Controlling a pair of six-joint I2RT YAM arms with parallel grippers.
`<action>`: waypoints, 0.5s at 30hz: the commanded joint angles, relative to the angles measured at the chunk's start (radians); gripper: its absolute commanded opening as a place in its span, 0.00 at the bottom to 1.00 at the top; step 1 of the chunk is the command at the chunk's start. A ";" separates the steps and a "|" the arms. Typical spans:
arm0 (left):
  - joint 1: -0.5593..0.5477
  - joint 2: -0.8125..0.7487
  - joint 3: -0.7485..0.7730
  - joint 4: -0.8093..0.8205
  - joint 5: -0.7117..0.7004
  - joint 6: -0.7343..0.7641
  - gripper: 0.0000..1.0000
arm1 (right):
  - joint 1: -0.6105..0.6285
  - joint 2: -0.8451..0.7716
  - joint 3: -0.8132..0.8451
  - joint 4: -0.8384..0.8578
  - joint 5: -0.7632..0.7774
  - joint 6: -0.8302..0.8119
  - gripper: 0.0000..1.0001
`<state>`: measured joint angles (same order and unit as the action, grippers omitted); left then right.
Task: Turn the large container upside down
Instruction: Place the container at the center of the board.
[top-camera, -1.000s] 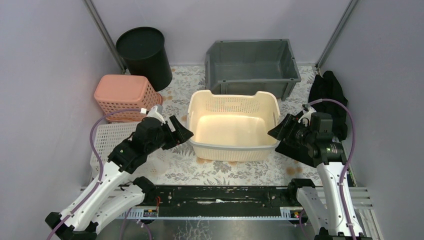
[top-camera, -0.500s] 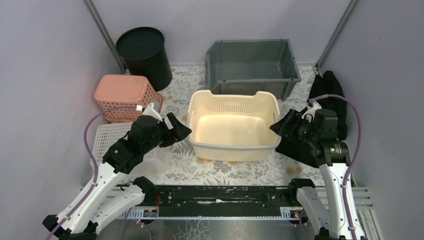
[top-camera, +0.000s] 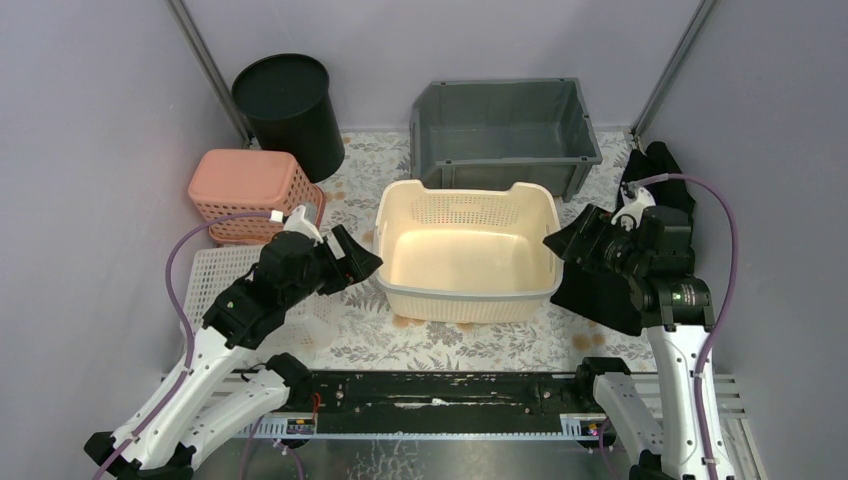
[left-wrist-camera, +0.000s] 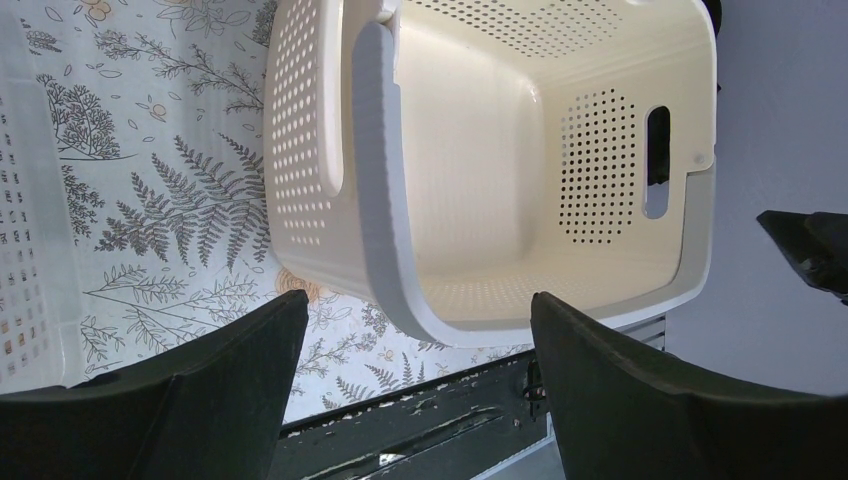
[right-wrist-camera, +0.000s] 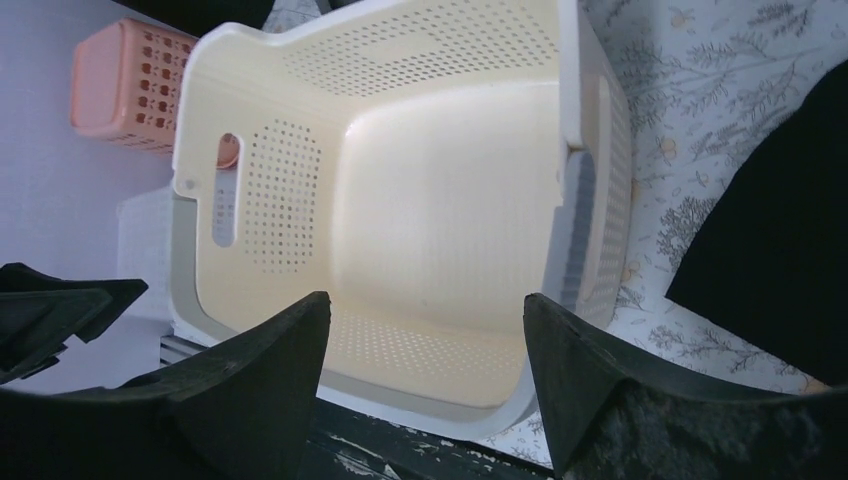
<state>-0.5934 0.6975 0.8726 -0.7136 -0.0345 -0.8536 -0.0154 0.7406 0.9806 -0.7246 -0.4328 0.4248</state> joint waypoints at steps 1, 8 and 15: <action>0.004 -0.001 0.033 -0.006 -0.015 0.016 0.90 | -0.001 0.036 0.085 0.044 -0.069 -0.033 0.78; 0.004 -0.001 0.035 -0.007 -0.015 0.019 0.90 | 0.014 0.127 0.162 0.074 -0.198 -0.033 0.78; 0.004 0.001 0.035 -0.007 -0.016 0.019 1.00 | 0.080 0.213 0.244 0.059 -0.256 -0.046 0.78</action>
<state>-0.5934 0.7010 0.8730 -0.7136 -0.0345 -0.8536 0.0208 0.9298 1.1492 -0.6899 -0.6167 0.4057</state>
